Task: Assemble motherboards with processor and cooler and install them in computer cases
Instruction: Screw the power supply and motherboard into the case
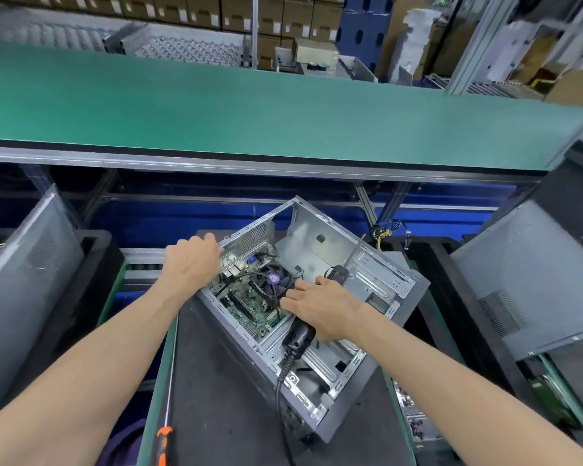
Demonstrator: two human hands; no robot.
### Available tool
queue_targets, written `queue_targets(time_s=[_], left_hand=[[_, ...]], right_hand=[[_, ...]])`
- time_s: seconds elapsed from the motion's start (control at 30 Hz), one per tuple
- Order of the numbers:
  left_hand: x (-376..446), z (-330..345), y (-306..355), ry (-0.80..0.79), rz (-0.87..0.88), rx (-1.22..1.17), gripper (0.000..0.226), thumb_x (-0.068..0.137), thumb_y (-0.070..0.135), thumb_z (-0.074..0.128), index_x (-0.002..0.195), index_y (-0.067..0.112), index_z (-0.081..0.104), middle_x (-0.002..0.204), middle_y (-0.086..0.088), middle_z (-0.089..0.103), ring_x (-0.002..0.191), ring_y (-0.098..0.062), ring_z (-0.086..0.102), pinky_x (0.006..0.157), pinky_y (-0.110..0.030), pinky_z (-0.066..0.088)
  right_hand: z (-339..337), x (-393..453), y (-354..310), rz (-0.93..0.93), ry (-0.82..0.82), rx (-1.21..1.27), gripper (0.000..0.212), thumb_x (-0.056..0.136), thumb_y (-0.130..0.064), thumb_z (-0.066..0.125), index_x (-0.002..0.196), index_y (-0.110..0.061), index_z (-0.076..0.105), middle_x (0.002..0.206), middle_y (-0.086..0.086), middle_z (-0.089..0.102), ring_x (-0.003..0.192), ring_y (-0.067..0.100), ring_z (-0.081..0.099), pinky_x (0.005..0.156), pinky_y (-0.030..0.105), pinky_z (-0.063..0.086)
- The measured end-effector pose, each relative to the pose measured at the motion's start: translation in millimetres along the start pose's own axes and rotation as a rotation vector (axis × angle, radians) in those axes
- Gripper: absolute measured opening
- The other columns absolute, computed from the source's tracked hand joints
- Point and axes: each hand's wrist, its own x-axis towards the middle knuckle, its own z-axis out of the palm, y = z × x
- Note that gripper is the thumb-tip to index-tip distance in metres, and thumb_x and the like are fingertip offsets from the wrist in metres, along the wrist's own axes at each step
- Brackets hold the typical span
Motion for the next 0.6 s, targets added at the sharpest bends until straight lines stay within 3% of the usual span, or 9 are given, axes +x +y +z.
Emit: queue_targets(time_s=[0.2,0.3,0.4,0.53,0.6], left_hand=[[-19,-3,-3,-0.012,-0.036,0.042,0.029,0.104,0.042,0.038,0.09,0.017,0.036,0.063,0.001,0.04,0.051,-0.023,0.039,0.045,-0.027,0.019],[-33,-1,-9,-0.037,-0.086,0.061,0.028,0.103,0.043,0.038,0.091,0.018,0.037,0.06,0.003,0.039,0.052,-0.022,0.04,0.046,-0.028,0.019],[-47,0,-19,-0.041,-0.158,0.032,0.024,0.102,0.042,0.04,0.093,0.019,0.04,0.066,0.0,0.051,0.06,-0.027,0.054,0.052,-0.029,0.026],[-63,-1,-26,-0.041,-0.216,0.004,0.025,0.099,0.036,0.044,0.093,0.02,0.025,0.056,0.003,0.032,0.047,-0.017,0.027,0.046,-0.028,0.016],[-66,-1,-24,-0.04,-0.24,-0.022,0.022,0.097,0.032,0.044,0.102,0.019,0.027,0.055,0.003,0.032,0.047,-0.017,0.027,0.047,-0.029,0.017]], right_hand=[[4,-3,-2,-0.066,-0.018,-0.044,0.052,0.088,-0.027,0.071,0.133,-0.019,0.046,0.123,-0.003,0.057,0.12,0.02,0.045,0.1,0.05,0.046],[7,-2,-8,-0.1,0.023,-0.059,0.042,0.091,-0.028,0.067,0.127,-0.019,0.048,0.119,-0.003,0.058,0.115,0.019,0.046,0.097,0.05,0.048],[7,3,-12,-0.14,0.063,-0.063,0.037,0.092,-0.029,0.066,0.124,-0.021,0.05,0.117,-0.004,0.06,0.113,0.019,0.047,0.092,0.046,0.05],[2,13,-9,-0.188,0.037,-0.103,0.043,0.09,-0.03,0.07,0.127,-0.023,0.051,0.121,-0.008,0.06,0.118,0.017,0.047,0.098,0.047,0.05],[-1,16,-1,-0.216,0.021,-0.141,0.048,0.088,-0.031,0.073,0.13,-0.023,0.05,0.126,-0.009,0.058,0.123,0.016,0.045,0.104,0.045,0.046]])
